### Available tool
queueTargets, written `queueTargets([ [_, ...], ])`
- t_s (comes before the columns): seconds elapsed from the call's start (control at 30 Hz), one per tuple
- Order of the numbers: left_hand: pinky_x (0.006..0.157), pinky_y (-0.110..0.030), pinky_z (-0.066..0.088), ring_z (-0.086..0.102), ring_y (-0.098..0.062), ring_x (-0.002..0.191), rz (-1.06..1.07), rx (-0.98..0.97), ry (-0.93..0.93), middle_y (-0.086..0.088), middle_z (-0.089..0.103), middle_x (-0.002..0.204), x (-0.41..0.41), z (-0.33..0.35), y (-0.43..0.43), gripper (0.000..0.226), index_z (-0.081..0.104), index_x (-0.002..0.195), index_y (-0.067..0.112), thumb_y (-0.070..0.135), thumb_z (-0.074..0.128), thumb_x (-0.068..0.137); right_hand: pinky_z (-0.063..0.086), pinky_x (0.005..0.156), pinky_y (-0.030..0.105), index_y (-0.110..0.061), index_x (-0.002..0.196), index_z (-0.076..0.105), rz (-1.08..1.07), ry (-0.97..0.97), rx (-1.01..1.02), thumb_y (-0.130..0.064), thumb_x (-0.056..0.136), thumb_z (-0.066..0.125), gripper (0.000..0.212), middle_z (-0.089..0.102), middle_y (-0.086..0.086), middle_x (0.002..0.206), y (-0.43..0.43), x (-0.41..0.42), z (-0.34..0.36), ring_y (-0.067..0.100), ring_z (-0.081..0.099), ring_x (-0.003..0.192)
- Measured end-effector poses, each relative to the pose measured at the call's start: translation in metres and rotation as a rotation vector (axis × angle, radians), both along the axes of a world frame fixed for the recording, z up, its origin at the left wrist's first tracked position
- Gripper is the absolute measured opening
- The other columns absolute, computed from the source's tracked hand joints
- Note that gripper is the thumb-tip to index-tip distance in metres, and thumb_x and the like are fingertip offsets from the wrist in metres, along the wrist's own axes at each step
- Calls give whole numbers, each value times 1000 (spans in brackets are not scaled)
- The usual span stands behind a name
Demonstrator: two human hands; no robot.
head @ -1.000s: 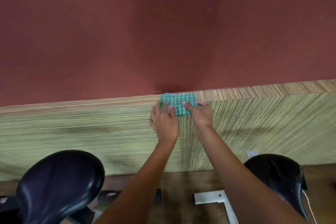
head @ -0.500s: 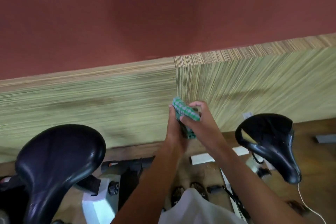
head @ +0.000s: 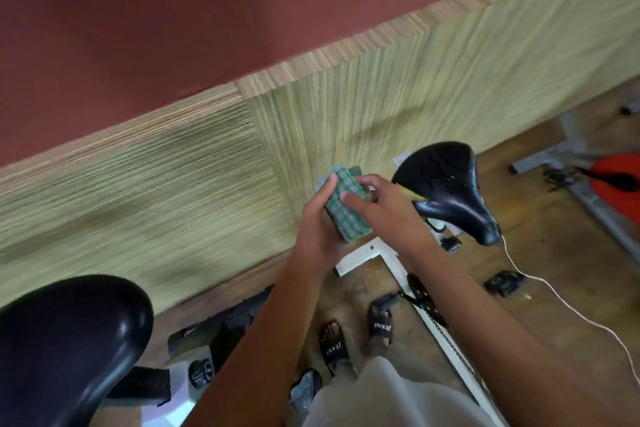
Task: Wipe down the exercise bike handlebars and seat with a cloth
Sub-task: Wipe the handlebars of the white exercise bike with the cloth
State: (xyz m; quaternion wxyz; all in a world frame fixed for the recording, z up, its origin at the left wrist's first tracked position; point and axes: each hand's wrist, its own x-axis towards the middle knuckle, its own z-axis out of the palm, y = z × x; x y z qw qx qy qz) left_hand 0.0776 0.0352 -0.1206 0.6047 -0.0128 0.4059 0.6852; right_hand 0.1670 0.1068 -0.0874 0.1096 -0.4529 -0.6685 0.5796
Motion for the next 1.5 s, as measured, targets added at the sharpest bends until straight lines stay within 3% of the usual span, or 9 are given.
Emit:
queueTargets([
  [0.33,88,-43,57,67,-31,108,-326,114,-120,-19,68,118,98,25,78,49,66,120,3,44,56,95,55,89,48,-21,106,69,-322,122,144,-25,93,62,15,73,-5,100,30,125,24,15,70,93],
  [0.43,87,-42,57,68,-28,106,-459,113,-62,-16,70,115,145,34,107,47,73,111,6,44,50,98,56,84,32,-26,105,73,-455,66,230,-31,93,65,15,74,-9,100,42,183,35,4,69,84],
  [0.57,81,-40,59,71,-28,100,-609,91,7,-18,71,113,212,46,133,46,67,119,7,45,52,98,46,59,11,-29,99,65,-673,2,366,-23,92,69,10,63,-11,75,52,251,48,0,61,65],
  [0.8,83,-39,60,67,-29,104,-924,30,211,-18,70,112,328,59,157,42,67,117,5,41,57,96,39,77,17,-20,97,59,-974,-126,505,-10,88,69,17,55,3,97,42,352,30,14,49,92],
  [0.93,79,-42,61,69,-30,96,-1129,72,227,-22,69,114,383,70,164,43,62,125,-1,31,61,96,48,83,11,-16,122,54,-1245,232,323,-9,91,69,36,57,5,121,26,395,30,-3,58,100],
  [1.07,79,-42,60,71,-29,87,-1345,199,156,-26,67,110,437,89,170,46,56,130,-8,22,60,95,52,100,40,-10,126,60,-1335,604,218,-22,93,67,36,71,10,119,12,429,53,21,68,112],
  [1.23,83,-38,59,69,-23,87,-1658,316,69,-18,68,103,500,128,155,36,60,124,-3,20,59,95,48,105,45,-6,128,60,-1587,739,367,-30,89,67,46,70,14,121,-19,457,92,28,67,116],
  [1.4,81,-32,58,69,-19,83,-2012,437,-27,-12,70,93,560,164,104,24,67,101,4,24,55,99,52,99,37,-10,123,63,-1840,799,556,-42,84,63,50,72,9,119,-72,481,123,21,68,113],
  [1.5,77,-30,60,70,-19,83,-2188,598,114,-10,71,93,590,180,55,38,67,109,6,40,53,99,52,100,38,-13,127,61,-2012,835,662,-47,86,58,54,71,8,122,-114,493,127,21,68,114],
])
